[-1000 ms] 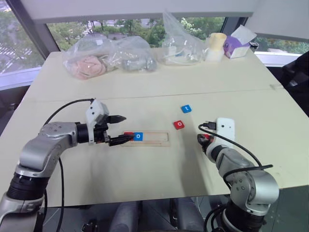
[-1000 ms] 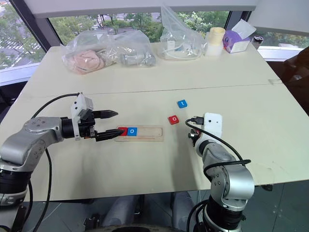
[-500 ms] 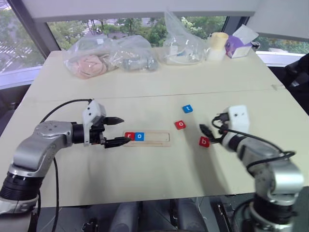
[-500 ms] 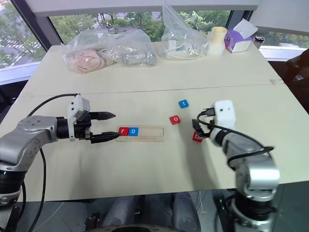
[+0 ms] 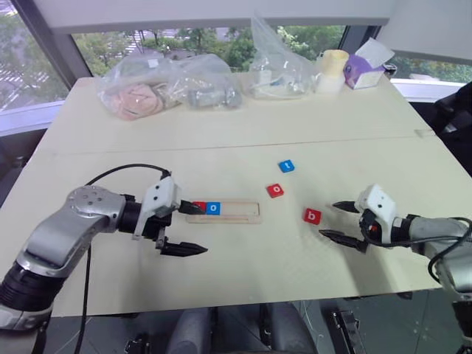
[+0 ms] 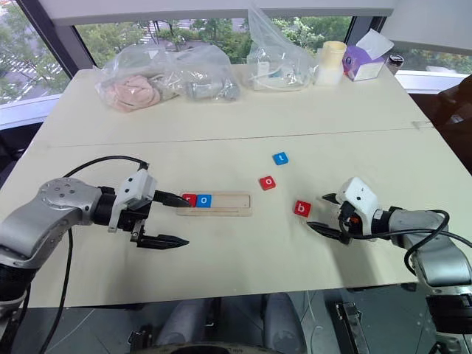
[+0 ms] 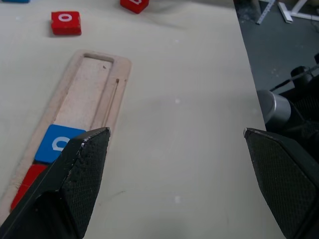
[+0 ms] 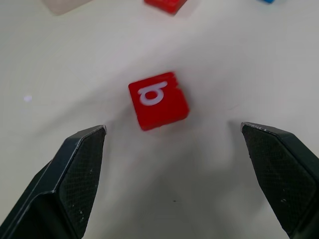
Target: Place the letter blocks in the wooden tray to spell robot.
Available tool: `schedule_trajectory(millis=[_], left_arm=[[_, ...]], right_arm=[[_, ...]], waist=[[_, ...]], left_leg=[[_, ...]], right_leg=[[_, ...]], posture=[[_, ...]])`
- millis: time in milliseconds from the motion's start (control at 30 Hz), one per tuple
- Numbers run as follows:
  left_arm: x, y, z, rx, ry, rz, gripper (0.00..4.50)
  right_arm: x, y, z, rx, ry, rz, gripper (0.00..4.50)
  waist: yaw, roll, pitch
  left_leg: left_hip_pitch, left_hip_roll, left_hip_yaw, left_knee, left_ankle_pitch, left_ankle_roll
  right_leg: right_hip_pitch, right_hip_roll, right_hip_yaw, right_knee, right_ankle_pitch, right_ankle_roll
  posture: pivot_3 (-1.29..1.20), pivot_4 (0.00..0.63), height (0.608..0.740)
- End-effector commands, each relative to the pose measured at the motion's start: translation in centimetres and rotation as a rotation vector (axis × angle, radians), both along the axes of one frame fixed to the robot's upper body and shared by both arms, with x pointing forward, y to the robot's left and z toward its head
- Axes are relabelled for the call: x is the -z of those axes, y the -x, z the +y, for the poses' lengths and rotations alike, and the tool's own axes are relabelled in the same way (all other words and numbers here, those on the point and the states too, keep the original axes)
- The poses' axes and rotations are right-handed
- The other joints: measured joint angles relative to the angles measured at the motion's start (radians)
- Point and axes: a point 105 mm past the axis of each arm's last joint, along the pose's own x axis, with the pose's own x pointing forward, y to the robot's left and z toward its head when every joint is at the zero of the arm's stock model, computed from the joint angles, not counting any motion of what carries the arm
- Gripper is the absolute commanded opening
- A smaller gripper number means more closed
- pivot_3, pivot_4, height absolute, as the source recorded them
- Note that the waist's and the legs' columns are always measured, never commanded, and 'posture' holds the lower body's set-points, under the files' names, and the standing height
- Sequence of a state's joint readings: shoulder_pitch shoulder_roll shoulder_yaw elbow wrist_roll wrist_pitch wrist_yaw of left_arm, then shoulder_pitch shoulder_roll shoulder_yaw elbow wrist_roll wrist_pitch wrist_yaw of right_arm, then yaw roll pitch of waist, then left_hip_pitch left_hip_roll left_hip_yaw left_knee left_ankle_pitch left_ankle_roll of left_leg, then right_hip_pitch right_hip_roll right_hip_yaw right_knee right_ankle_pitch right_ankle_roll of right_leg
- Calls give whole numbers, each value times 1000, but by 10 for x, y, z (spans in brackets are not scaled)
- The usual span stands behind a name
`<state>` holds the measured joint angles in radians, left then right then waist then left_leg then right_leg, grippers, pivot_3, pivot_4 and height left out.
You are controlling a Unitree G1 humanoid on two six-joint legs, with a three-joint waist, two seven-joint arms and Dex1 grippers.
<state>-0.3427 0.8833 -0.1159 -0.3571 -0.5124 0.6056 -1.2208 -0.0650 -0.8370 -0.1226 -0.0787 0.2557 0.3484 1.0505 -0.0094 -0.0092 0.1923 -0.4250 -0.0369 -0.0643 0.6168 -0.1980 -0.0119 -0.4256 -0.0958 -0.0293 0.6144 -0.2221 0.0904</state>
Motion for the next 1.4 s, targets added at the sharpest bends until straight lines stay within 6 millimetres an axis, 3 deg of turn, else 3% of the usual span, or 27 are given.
schedule_trajectory(millis=[33,267,367,433,500,533,667,800,900,1100,1400], left_arm=[[-9,3,-9,25,8,-34,4500],[-1,0,0,-14,-2,-15,4500],[3,-4,9,-49,-14,-9,4500],[5,-7,17,-76,-25,-8,4500],[7,-10,25,-108,-34,-11,4500],[7,-11,30,-130,-30,-10,4500],[12,-8,48,-203,-45,3,4500],[5,-14,65,-307,-39,-23,4500],[3,-14,68,-330,-38,-28,4500],[3,-10,62,-334,-30,-32,4500],[-1,4,47,-374,23,-17,4500]], right_arm=[[-6,-6,4,-40,10,-53,4441],[6,-18,14,-74,12,-73,4441],[5,-16,20,-110,-9,-66,3258],[4,-16,20,-108,-17,-72,2078],[4,-16,21,-109,-17,-73,1242],[3,-16,21,-111,-18,-72,1150],[-12,-21,37,-149,-9,-88,1150],[-40,-25,88,-310,-39,-115,1150],[-47,-28,116,-401,-47,-107,1150],[-40,-34,161,-574,-12,-65,1150],[-25,-51,187,-627,22,-35,1150]], waist=[[0,0,0],[-2,0,0],[-2,0,0],[-1,0,0],[-1,0,0],[-1,0,0],[-5,0,0],[-4,0,0],[-2,0,0],[-2,0,0],[-4,-1,0]], left_leg=[[0,0,0,0,0,0],[1,0,1,0,0,0],[2,0,1,0,0,0],[3,0,1,0,0,0],[3,0,1,1,0,0],[3,0,1,1,0,0],[3,0,1,0,0,0],[3,0,0,0,0,0],[3,1,-1,0,0,0],[1,-1,-1,0,0,0],[1,-1,1,0,0,-1]], right_leg=[[0,0,0,0,0,0],[0,0,1,1,1,-1],[1,1,1,2,1,0],[1,1,1,2,1,-1],[1,0,1,2,1,-1],[1,0,1,2,1,-1],[1,0,2,2,1,-1],[0,0,3,4,1,-1],[-1,0,3,4,1,-1],[-1,-1,2,1,1,-1],[-1,0,3,3,2,0]], posture=[[0,150,740],[0,150,740],[0,150,740],[0,150,740],[0,150,740],[0,150,740],[0,150,740],[0,150,740],[0,150,740],[0,150,740],[0,150,740]])
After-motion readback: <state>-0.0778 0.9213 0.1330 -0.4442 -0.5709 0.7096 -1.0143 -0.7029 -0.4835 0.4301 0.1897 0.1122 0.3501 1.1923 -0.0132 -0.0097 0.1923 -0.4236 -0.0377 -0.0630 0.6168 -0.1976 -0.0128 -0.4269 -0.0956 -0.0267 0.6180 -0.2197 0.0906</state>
